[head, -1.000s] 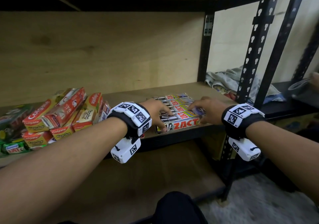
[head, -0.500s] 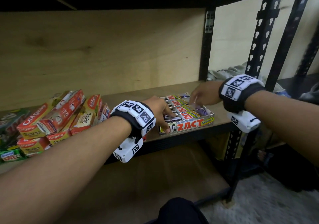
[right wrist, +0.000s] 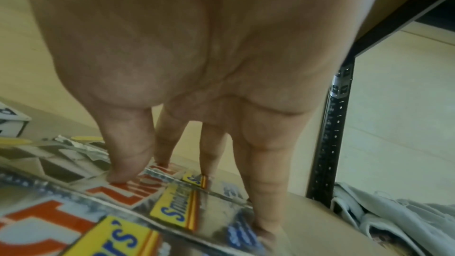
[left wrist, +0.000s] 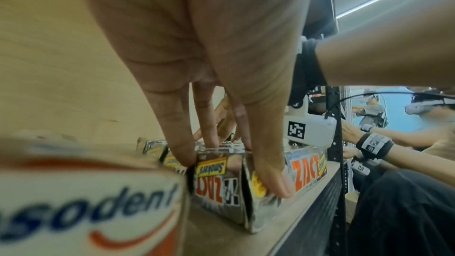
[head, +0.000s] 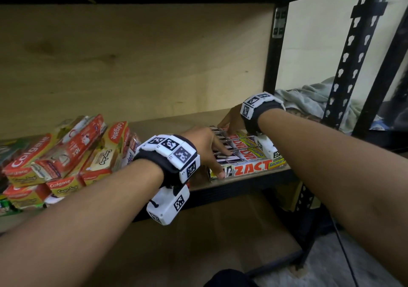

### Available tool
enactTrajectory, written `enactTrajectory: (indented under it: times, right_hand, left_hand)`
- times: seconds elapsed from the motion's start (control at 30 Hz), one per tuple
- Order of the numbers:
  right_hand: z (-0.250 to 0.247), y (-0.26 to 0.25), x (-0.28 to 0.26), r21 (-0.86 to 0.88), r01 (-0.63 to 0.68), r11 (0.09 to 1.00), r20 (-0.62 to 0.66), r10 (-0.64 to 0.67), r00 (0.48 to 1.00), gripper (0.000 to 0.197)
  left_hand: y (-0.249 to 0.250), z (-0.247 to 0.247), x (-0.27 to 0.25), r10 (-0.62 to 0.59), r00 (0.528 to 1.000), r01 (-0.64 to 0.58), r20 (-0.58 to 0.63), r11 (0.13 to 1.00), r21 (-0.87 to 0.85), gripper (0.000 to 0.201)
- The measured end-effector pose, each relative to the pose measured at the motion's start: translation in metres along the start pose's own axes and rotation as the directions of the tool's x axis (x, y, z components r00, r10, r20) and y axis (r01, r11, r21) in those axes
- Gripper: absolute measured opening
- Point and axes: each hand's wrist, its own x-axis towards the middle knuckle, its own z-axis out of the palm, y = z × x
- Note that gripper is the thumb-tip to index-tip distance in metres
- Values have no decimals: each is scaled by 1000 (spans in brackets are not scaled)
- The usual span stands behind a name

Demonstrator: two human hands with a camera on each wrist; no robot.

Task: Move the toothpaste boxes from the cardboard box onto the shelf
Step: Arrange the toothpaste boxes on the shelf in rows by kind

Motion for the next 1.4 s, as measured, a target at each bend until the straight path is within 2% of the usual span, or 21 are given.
enactTrajectory:
  times: [0.17,0.3,0.4,0.53,0.63,0.77,0.87,0.97,1.1,1.3,1.4]
  right_hand:
    - [6,6,-1,11,35,999,-26,-34,999,52]
    - [9,9,-9,35,25,999,-26,-24,999,52]
    - [13,7,-13,55,39,998,-36,-37,999,51]
    - [16,11,-28,-2,66,998,-79,-65,995,48]
    - [15,17,-52,17,82,996,-58,-81,995,45]
    - [16,19,-81,16,85,996,-96,-83,992,41]
    - [12,12,-102,26,99,995,-135,-94,986,41]
    - [5,-7,-124,-13,108,994,-158,-109,981,38]
    - [-9,-34,-139,26,139,990,-154,-134,979,36]
    - [-26,-88,-144,123,174,977,-144,-156,977,35]
    - [-27,-117,-145,132,221,966,-132,-203,970,35]
  left_hand:
    - [-5,3,-3,-11,1000,10,-21,998,-68,62]
    - [-4,6,-6,-80,994,77,-79,996,-47,66]
    - [-6,8,-8,-159,982,157,-98,987,-27,79]
    - [-5,9,-16,-209,973,191,-96,967,-169,93]
    - [-1,-3,-26,-224,961,192,-165,963,-190,76]
    - [-10,-30,-53,-247,939,219,-239,966,-138,44]
    - [-22,-49,-81,-261,926,246,-273,965,-89,31]
    - [-34,-64,-110,-294,909,288,-294,955,-67,26]
    - [-50,-76,-146,-340,876,345,-341,937,-49,24]
    - [-76,-85,-190,-410,851,435,-329,900,2,25]
    - [-88,-83,-206,-430,864,452,-263,892,28,26]
